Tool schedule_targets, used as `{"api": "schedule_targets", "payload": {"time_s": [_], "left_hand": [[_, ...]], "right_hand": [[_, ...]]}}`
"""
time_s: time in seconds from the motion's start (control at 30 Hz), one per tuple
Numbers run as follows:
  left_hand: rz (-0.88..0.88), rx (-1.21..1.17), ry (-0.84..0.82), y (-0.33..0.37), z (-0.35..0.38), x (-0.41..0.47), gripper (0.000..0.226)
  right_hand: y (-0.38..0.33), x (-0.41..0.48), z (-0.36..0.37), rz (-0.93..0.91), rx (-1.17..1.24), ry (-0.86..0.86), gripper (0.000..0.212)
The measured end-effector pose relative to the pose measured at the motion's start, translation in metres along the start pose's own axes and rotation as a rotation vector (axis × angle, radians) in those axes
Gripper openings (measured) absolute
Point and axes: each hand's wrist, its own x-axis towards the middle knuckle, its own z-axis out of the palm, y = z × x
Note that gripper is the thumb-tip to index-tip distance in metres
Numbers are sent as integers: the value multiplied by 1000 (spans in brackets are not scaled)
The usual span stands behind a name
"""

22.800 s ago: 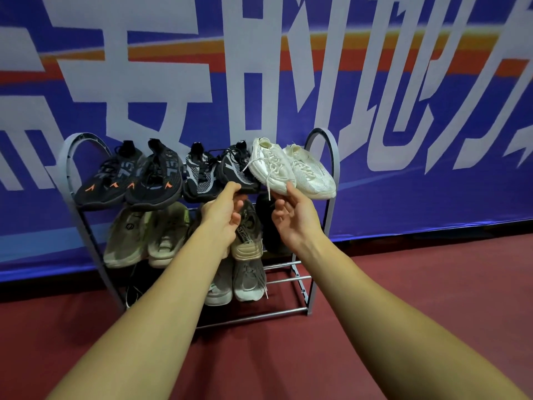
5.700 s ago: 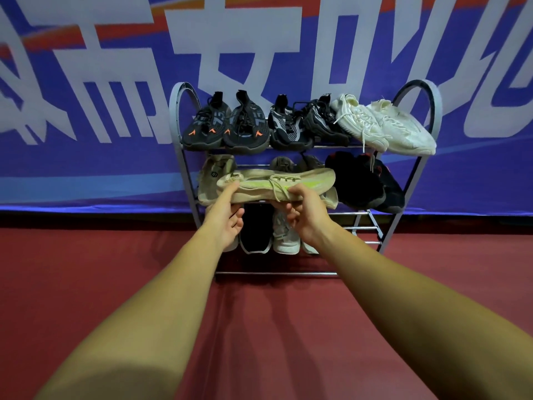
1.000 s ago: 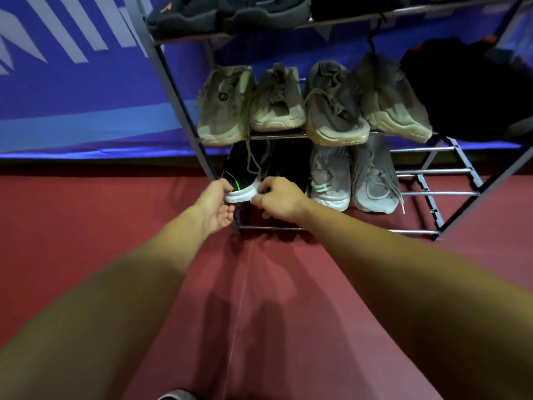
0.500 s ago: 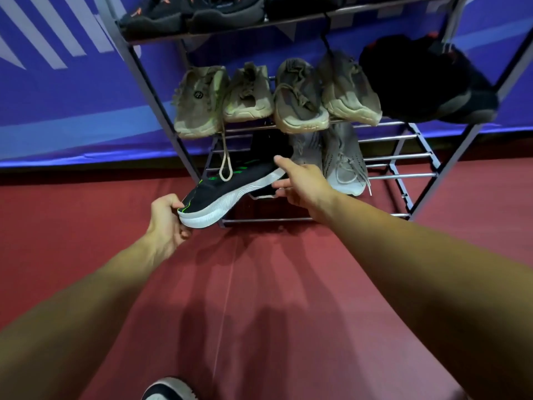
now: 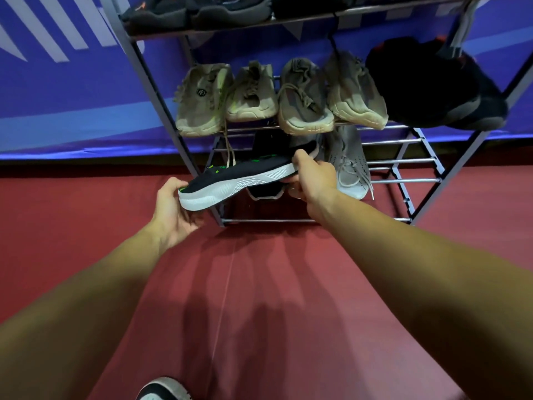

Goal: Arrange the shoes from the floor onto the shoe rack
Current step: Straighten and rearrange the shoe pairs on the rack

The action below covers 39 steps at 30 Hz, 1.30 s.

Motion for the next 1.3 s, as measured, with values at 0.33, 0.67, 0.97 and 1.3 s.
{"api": "schedule_targets", "payload": {"time_s": [0.33, 0.67, 0.97, 1.3], "left_hand": [[-101, 121, 63, -21, 76, -4, 57], [-6, 35, 123, -6, 93, -9, 9], [53, 105, 117, 4, 70, 1, 22], [-52, 275, -88, -8, 45, -11, 26]], "right_hand": [[2, -17, -24, 79, 190, 43, 22], [22, -37, -24, 163, 57, -290, 14], [33, -26, -27, 262, -50, -377, 29], [31, -32, -13, 110, -37, -348, 16]]}}
